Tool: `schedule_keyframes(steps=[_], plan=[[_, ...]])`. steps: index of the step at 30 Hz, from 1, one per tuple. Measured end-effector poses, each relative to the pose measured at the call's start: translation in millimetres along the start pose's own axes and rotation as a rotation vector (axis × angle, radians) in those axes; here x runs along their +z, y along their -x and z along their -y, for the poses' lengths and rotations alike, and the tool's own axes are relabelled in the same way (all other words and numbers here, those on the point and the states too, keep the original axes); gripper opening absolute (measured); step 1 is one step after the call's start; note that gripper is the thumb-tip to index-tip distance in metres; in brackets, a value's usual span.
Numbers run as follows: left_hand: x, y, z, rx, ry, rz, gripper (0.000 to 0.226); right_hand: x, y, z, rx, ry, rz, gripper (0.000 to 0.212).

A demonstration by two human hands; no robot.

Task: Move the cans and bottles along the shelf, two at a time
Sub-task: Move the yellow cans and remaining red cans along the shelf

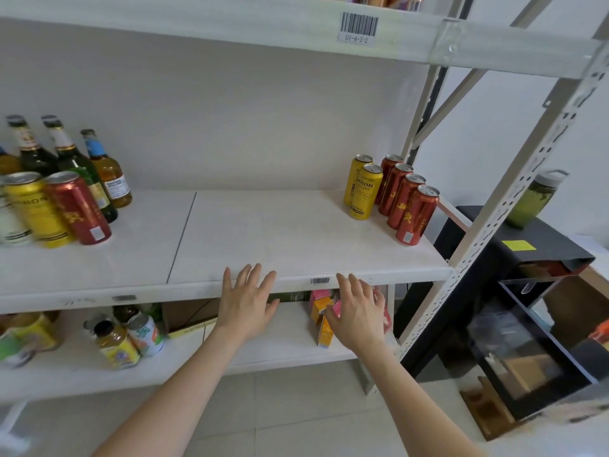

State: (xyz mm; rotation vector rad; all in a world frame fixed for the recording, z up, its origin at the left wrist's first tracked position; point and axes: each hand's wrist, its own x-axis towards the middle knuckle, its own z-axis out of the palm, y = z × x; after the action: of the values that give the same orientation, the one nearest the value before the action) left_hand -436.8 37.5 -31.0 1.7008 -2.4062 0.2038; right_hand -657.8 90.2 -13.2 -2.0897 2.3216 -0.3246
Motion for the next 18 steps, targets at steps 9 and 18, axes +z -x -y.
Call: schedule_keyframes(steps=[9, 18], plan=[[-19, 98, 47, -0.093, -0.02, 0.035, 0.061, 7, 55, 65, -0.081, -0.008, -0.015, 0.062], [-38, 139, 125, -0.138, -0.041, 0.005, 0.06, 13, 68, 153, -0.133, 0.003, -0.015, 0.068]])
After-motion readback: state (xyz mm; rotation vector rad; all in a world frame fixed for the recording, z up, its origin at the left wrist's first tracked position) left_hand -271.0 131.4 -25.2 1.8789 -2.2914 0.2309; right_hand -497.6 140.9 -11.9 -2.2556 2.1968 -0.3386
